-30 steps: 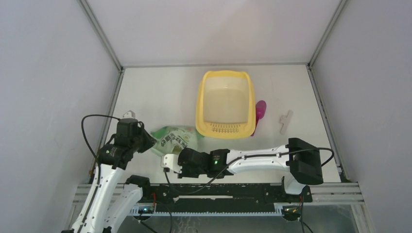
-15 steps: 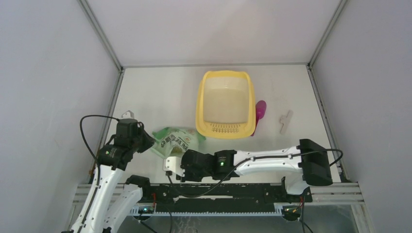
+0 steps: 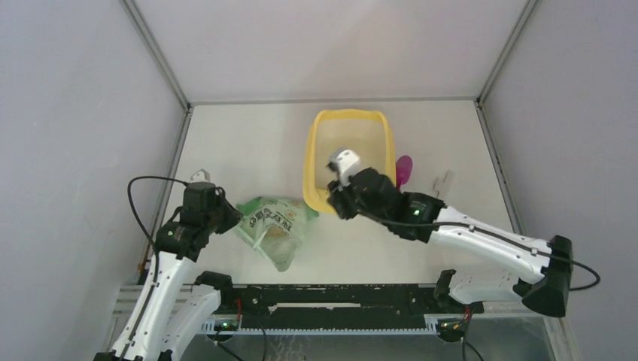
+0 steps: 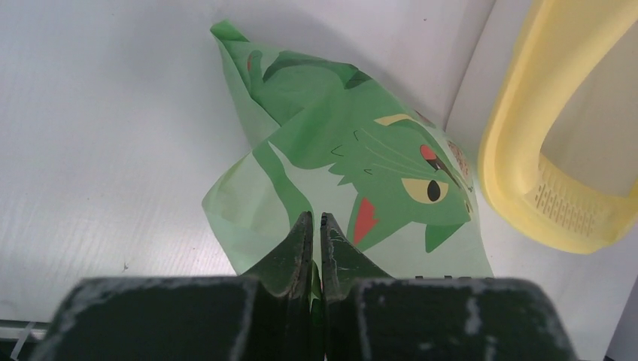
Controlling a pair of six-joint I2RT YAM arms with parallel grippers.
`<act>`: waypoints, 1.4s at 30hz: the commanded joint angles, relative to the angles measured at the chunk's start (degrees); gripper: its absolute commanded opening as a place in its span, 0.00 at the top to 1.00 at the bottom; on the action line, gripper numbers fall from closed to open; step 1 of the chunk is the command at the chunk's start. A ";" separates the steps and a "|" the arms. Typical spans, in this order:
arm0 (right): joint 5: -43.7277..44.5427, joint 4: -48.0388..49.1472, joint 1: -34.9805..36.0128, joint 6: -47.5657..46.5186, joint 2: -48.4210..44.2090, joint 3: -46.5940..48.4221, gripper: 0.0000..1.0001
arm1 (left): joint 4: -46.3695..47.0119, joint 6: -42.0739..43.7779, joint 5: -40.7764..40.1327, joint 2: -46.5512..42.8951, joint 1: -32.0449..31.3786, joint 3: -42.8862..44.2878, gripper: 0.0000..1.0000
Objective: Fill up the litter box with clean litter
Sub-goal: Pick up the spatula from the center of the board.
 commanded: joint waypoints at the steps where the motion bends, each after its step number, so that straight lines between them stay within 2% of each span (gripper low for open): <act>1: 6.71 0.93 -11.45 11.68 -9.26 -5.25 0.58 | 5.03 -0.90 2.04 0.64 -0.20 -2.42 0.92; 4: 5.01 0.26 -23.79 18.27 -12.75 -7.82 0.48 | 6.57 -1.60 3.02 1.13 -1.60 -3.34 0.92; 7: 0.19 -0.71 -37.09 22.79 -11.31 -9.65 0.45 | 7.32 -1.41 3.32 2.08 -2.47 -4.14 0.90; 9: -5.14 -0.80 -42.80 23.72 -7.33 -9.69 0.45 | 7.01 -1.01 3.09 2.13 -2.47 -4.18 0.83; 11: -6.67 -0.97 -46.04 24.59 -3.03 -9.61 0.45 | 5.91 -0.68 2.59 1.58 -2.47 -3.42 0.69; 15: -4.76 0.32 -49.48 25.30 3.61 -11.04 0.45 | 2.75 0.01 0.29 -1.09 -2.42 -1.05 0.50; 17: -5.33 1.81 -51.47 25.87 6.45 -12.08 0.45 | 1.08 0.40 -0.90 -2.16 -2.38 0.20 0.47; 26: -6.67 5.96 -55.91 26.89 14.16 -12.01 0.46 | -2.48 1.11 -2.86 -4.25 -2.38 4.64 0.44; 29: -8.01 5.82 -55.96 26.68 18.45 -10.40 0.46 | -3.51 1.38 -3.35 -4.56 -2.38 6.03 0.43; 34: -10.25 6.76 -55.40 27.07 22.34 -9.46 0.46 | -4.68 1.66 -4.55 -5.22 -2.38 7.55 0.35; 42: -10.72 6.87 -53.95 27.92 23.84 -8.11 0.46 | -5.07 1.73 -4.58 -5.91 -2.38 7.22 0.35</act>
